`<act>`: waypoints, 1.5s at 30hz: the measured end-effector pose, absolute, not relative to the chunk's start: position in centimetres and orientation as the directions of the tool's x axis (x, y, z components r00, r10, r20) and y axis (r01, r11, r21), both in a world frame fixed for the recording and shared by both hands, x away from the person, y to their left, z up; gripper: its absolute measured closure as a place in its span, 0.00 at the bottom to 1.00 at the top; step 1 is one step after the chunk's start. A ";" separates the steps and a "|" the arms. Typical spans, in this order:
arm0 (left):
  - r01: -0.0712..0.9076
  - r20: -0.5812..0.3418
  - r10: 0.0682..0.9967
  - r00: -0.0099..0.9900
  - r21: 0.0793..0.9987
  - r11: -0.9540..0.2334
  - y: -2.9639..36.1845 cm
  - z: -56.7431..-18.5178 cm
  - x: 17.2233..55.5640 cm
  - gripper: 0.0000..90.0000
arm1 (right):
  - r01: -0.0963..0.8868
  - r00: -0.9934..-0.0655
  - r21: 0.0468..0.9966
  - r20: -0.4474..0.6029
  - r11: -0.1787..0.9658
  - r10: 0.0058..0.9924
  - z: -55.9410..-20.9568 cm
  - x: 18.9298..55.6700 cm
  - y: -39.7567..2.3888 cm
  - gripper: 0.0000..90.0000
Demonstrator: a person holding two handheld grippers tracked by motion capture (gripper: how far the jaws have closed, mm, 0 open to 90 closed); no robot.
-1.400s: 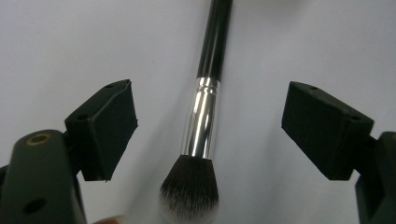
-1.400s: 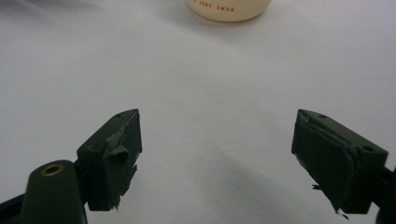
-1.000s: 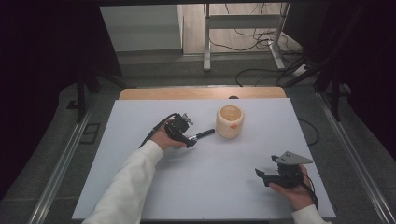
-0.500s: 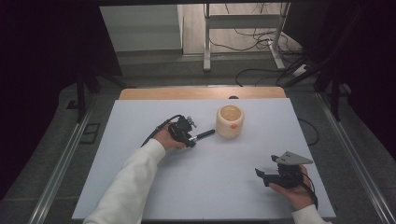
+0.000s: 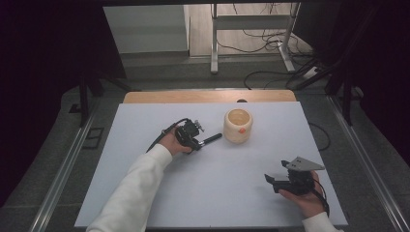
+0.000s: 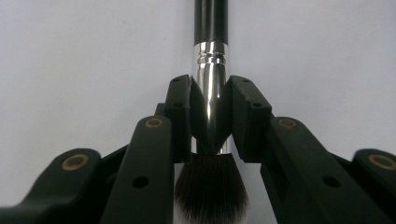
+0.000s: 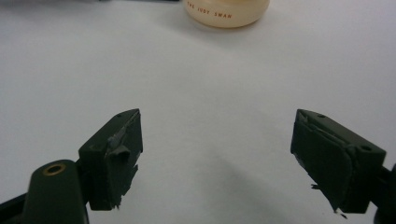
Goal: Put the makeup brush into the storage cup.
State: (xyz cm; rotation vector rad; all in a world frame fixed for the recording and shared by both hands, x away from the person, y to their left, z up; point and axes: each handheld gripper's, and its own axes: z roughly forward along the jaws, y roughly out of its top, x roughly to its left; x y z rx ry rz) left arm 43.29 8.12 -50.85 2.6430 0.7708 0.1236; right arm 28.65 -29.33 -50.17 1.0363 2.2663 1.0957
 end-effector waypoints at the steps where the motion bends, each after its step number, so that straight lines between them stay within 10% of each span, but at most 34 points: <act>1: 0.491 -0.005 0.529 0.848 0.383 -0.783 8.0 -50.8 43.1 0.79 | 0.442 -0.635 0.797 -0.047 0.412 0.771 -50.1 28.6 -29.4 0.20; 45: 0.426 0.038 0.504 0.863 0.484 -0.765 11.6 -45.6 37.8 0.79 | 0.429 -0.625 0.808 -0.058 0.404 0.779 -50.0 28.5 -29.4 0.20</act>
